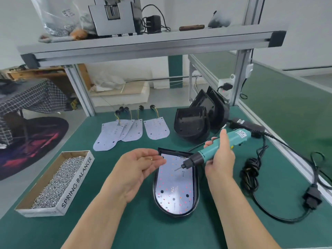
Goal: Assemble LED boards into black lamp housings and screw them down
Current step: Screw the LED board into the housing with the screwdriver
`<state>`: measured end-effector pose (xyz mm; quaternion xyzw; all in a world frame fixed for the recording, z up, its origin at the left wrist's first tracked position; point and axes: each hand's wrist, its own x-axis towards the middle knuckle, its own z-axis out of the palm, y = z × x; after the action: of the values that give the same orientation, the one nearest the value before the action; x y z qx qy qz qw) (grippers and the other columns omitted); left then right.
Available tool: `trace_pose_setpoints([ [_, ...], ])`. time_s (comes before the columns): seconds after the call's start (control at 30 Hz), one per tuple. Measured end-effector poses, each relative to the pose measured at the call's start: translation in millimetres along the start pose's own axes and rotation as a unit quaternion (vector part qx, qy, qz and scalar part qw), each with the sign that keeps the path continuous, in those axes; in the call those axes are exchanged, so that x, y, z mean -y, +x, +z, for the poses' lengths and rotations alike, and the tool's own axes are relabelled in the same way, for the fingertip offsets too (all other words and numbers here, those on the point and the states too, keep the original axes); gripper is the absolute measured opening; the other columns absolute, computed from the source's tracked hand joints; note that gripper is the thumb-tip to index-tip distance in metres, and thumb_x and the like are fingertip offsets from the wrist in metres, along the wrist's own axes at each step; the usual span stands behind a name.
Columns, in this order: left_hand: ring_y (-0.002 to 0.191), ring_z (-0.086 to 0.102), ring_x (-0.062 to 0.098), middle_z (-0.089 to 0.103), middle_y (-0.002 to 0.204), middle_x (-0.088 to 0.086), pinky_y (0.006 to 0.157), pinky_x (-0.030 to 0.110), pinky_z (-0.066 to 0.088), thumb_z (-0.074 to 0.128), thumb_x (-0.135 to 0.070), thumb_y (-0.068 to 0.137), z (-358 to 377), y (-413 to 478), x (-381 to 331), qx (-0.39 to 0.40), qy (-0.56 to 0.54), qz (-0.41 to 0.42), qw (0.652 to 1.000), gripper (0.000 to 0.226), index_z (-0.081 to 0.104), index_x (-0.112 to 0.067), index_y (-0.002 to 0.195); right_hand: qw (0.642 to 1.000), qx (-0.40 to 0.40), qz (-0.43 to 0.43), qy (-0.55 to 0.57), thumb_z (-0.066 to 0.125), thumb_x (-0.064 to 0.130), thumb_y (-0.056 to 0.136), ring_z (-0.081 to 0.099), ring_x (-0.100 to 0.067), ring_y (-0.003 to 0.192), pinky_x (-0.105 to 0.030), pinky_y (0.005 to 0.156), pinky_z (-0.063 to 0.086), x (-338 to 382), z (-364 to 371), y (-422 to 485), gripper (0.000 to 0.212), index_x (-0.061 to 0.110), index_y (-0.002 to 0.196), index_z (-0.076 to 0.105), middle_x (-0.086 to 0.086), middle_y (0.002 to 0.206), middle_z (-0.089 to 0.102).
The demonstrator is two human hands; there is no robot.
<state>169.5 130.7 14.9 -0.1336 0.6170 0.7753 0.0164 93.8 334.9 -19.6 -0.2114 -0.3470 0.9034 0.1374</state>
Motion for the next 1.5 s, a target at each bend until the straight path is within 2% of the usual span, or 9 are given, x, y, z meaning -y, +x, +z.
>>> trace_pose_setpoints([
  [0.1, 0.087, 0.076, 0.030, 0.075, 0.086, 0.018, 0.069, 0.019, 0.059, 0.045, 0.014, 0.098, 17.5, -1.9, 0.6, 0.032, -0.009, 0.006, 0.999, 0.020, 0.063, 0.010, 0.104, 0.998, 0.006, 0.017, 0.052, 0.070, 0.037, 0.094, 0.058, -0.008, 0.050, -0.020, 0.051, 0.051, 2.6, 6.0, 7.1, 0.026, 0.016, 0.086, 0.057, 0.006, 0.057, 0.063],
  [0.23, 0.081, 0.077, 0.028, 0.075, 0.080, 0.015, 0.068, 0.019, 0.058, 0.049, 0.006, 0.101, 35.9, -2.8, 6.4, 0.050, 0.032, 0.004, 0.998, 0.014, 0.063, 0.006, 0.102, 0.990, 0.002, 0.041, 0.135, 0.070, 0.037, 0.094, 0.057, -0.008, 0.055, -0.020, 0.058, 0.052, 7.1, -1.6, 17.7, 0.027, 0.015, 0.090, 0.055, 0.004, 0.068, 0.060],
  [0.37, 0.074, 0.076, 0.024, 0.074, 0.075, 0.011, 0.065, 0.019, 0.057, 0.054, -0.002, 0.101, 51.2, -3.9, 18.3, 0.049, 0.055, -0.013, 0.997, 0.011, 0.064, 0.003, 0.097, 0.983, -0.002, 0.034, 0.181, 0.072, 0.036, 0.093, 0.059, -0.009, 0.058, -0.021, 0.060, 0.053, 14.4, -6.1, 21.5, 0.028, 0.014, 0.090, 0.056, 0.004, 0.069, 0.061],
  [0.57, 0.053, 0.065, 0.010, 0.067, 0.064, 0.009, 0.049, 0.013, 0.051, 0.061, -0.002, 0.097, 63.7, 0.5, 23.2, 0.012, -0.075, -0.095, 0.993, 0.013, 0.066, 0.003, 0.085, 0.986, 0.000, 0.020, 0.164, 0.073, 0.035, 0.092, 0.059, -0.009, 0.055, -0.021, 0.057, 0.052, 10.4, -7.3, 20.7, 0.025, 0.015, 0.091, 0.057, 0.005, 0.065, 0.062],
  [0.7, 0.059, 0.071, 0.014, 0.071, 0.069, 0.014, 0.051, 0.014, 0.054, 0.058, 0.004, 0.096, 63.6, 2.3, 23.8, 0.004, -0.156, -0.123, 0.980, 0.009, 0.063, 0.010, 0.093, 0.989, 0.006, 0.004, 0.145, 0.073, 0.036, 0.092, 0.058, -0.008, 0.055, -0.022, 0.056, 0.053, 8.0, -7.7, 21.6, 0.026, 0.015, 0.093, 0.057, 0.006, 0.067, 0.062],
  [0.93, 0.066, 0.075, 0.019, 0.073, 0.075, 0.018, 0.058, 0.017, 0.057, 0.051, 0.010, 0.097, 65.3, 2.0, 26.0, 0.028, -0.142, -0.117, 0.983, 0.011, 0.062, 0.011, 0.095, 0.992, 0.009, -0.012, 0.128, 0.071, 0.035, 0.093, 0.057, -0.008, 0.052, -0.020, 0.053, 0.051, 8.5, -5.8, 18.8, 0.025, 0.016, 0.086, 0.056, 0.007, 0.062, 0.061],
  [1.2, 0.067, 0.075, 0.020, 0.073, 0.075, 0.019, 0.058, 0.017, 0.057, 0.053, 0.011, 0.096, 67.2, 1.0, 26.9, 0.014, -0.143, -0.105, 0.984, 0.009, 0.062, 0.011, 0.096, 0.993, -0.006, -0.014, 0.120, 0.072, 0.034, 0.093, 0.058, -0.007, 0.052, -0.020, 0.053, 0.052, 12.1, -7.4, 17.9, 0.025, 0.016, 0.087, 0.057, 0.007, 0.060, 0.061],
  [1.5, 0.071, 0.075, 0.022, 0.074, 0.074, 0.016, 0.063, 0.018, 0.058, 0.055, 0.011, 0.095, 71.3, -0.8, 31.6, -0.015, -0.089, -0.046, 0.995, 0.010, 0.062, 0.006, 0.090, 0.994, -0.014, -0.013, 0.109, 0.071, 0.033, 0.093, 0.057, -0.007, 0.052, -0.021, 0.053, 0.052, 13.4, -6.9, 14.1, 0.023, 0.016, 0.087, 0.058, 0.008, 0.060, 0.061],
])
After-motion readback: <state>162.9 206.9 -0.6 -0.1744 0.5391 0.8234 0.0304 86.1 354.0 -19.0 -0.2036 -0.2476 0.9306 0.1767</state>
